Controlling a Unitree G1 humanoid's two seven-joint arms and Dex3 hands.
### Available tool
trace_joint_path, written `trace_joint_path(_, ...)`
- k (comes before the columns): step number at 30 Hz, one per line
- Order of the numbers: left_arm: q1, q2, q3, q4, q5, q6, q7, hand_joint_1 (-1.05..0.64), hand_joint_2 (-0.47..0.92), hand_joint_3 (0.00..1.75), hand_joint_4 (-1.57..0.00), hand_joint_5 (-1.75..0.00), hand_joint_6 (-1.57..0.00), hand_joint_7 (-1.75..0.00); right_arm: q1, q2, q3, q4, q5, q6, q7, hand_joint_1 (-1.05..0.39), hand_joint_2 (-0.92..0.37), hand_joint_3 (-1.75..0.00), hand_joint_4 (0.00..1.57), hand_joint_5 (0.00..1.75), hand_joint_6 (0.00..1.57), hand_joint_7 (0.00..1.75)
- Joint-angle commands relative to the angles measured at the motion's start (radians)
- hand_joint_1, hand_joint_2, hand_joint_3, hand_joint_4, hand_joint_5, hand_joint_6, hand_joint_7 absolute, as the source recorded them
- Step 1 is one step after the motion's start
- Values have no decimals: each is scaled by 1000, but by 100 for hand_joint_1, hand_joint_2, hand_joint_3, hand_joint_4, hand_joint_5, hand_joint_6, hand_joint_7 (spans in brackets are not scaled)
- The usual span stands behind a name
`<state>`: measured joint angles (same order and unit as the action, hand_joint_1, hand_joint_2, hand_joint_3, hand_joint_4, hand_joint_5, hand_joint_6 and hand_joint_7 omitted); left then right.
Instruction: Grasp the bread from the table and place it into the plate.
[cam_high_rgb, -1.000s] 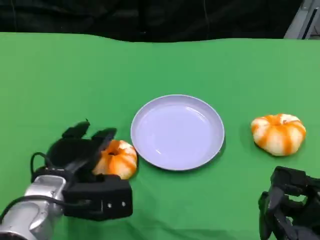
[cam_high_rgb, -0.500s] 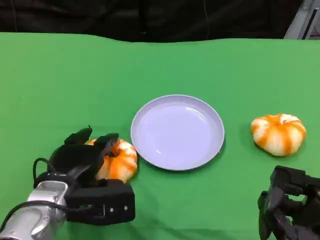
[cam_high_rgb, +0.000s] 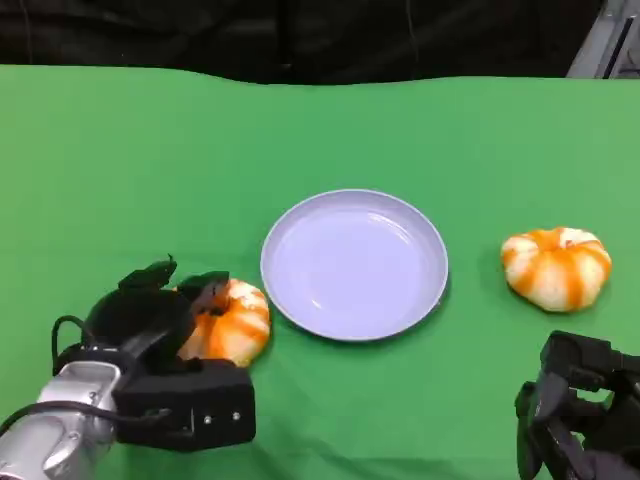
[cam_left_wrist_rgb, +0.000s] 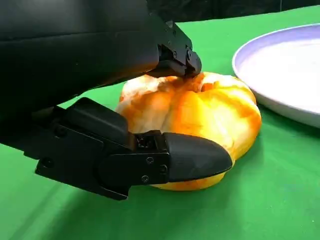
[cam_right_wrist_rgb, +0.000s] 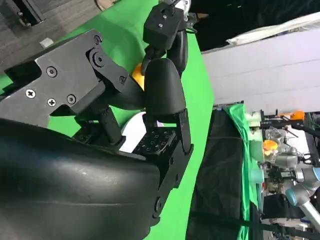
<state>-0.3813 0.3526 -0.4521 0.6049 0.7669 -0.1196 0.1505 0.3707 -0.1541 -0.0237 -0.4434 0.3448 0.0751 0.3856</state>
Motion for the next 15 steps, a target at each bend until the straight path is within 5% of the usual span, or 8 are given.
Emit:
trace_joint_path(1,18,19,9,13,-17,-12,15,-85,92,34,-46,-10,-49,-4,2,-3,-6,4,8,-3,-4,-5,-53,-123,92,170,86,147)
trace_joint_path(4,16,22,-8,32,14,-16,62,-68,92,20,-66,-7,-62,-4,2,-1,-7,8,8,-8,-2,-5,-53,-123,91,170,86,147)
trace_joint_path(7,10,23,-23,46,34,-12,85,-17,92,12,-97,-13,-85,-6,4,-2,-5,3,1,-6,-7,-7,-52,-123,91,171,86,147)
trace_joint_path(11,5,18,-12,69,16,-29,117,-9,92,13,-117,-21,-107,-13,4,-3,-6,5,6,-3,-5,-7,-54,-122,91,171,86,148)
trace_joint_path(12,6,16,-5,74,8,-35,130,-10,92,16,-117,-39,-117,-12,3,-3,-6,7,6,-6,-3,-7,-54,-121,91,171,86,148)
trace_joint_path(13,7,14,1,79,-1,-42,140,-10,92,18,-104,-80,-126,-10,3,-4,-6,7,4,-7,-3,-6,-55,-121,90,171,85,148)
trace_joint_path(15,7,13,7,88,-9,-50,156,-10,92,22,-89,-127,-133,-14,4,-6,-6,6,0,-7,-4,-7,-55,-120,90,171,85,149)
